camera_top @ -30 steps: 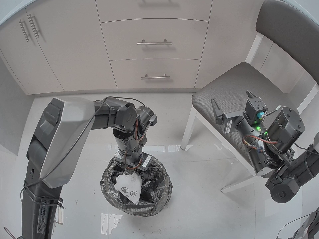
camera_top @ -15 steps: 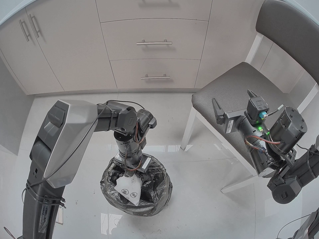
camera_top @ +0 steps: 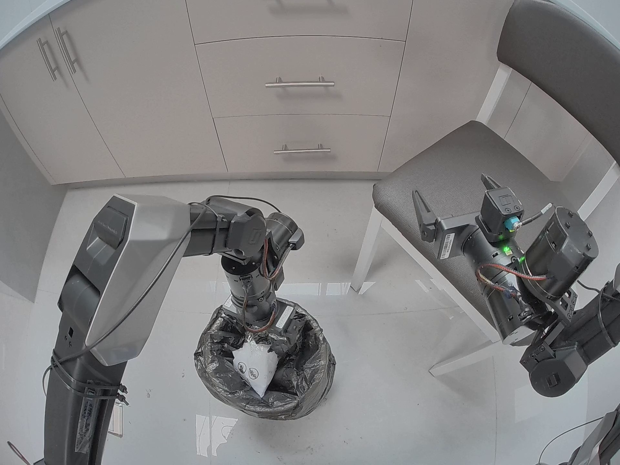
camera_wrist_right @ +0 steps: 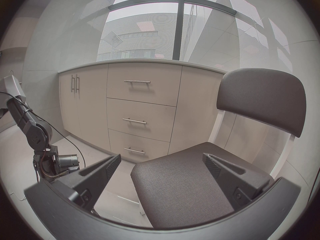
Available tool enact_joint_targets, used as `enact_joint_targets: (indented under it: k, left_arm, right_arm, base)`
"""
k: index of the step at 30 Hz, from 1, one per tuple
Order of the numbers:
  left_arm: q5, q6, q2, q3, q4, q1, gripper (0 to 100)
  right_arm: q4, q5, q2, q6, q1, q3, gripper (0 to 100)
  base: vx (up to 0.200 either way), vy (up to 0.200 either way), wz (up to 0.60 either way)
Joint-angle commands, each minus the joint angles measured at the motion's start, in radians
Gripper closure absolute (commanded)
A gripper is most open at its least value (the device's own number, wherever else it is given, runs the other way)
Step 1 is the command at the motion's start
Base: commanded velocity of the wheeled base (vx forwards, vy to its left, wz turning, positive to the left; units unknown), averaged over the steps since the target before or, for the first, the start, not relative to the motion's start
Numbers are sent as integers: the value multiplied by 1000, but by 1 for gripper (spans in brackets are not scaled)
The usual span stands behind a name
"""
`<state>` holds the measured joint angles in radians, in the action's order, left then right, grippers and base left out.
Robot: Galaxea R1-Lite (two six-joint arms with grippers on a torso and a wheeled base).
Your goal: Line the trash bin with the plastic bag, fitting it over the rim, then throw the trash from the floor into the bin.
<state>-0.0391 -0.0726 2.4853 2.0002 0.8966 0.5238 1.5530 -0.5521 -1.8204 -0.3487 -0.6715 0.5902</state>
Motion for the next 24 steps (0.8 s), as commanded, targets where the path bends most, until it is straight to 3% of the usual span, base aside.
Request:
enact_joint_targets:
  k: [1, 8, 9, 24]
  left_arm:
    - [-5, -1, -5, 0, -2, -2, 0]
    - [-67, 0, 0, 0, -4, 2, 0]
    - [-67, 0, -2, 0, -4, 2, 100]
    - [-70, 0, 32, 0, -36, 5, 100]
  right_arm:
    - [18, 0, 6, -1, 0, -6, 0]
    - [18, 0, -2, -1, 0, -4, 0]
    - [18, 0, 0, -1, 0, -6, 0]
    - [18, -8, 3, -1, 1, -9, 0]
  base:
    - [0, 0, 0]
    - [0, 0, 0]
    - [0, 0, 0]
    - [0, 0, 0]
